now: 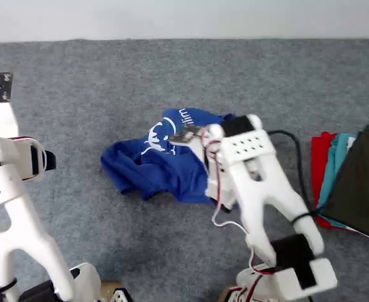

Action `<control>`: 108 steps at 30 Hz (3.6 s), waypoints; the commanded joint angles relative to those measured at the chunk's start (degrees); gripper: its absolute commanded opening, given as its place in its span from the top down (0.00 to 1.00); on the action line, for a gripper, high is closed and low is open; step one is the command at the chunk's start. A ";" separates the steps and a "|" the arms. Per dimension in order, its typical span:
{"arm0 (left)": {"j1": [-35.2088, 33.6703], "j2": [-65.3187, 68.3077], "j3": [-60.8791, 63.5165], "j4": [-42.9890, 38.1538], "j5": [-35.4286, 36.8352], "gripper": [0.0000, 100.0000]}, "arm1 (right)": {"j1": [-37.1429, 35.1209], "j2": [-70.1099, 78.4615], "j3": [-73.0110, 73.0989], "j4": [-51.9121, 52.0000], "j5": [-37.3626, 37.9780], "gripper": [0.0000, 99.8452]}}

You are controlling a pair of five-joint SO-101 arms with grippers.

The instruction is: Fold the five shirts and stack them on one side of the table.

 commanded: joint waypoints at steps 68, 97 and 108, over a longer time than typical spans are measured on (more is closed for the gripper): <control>34.02 20.31 20.70 -21.98 -6.68 0.74 | 19.74 -0.57 -23.30 -6.73 6.68 0.98; 31.65 47.82 4.09 -25.76 -3.25 0.99 | 20.00 -2.07 -25.41 -3.47 6.59 0.98; 29.80 25.58 -6.11 -10.81 -3.34 0.99 | 25.27 -5.85 -32.26 -1.98 8.18 0.98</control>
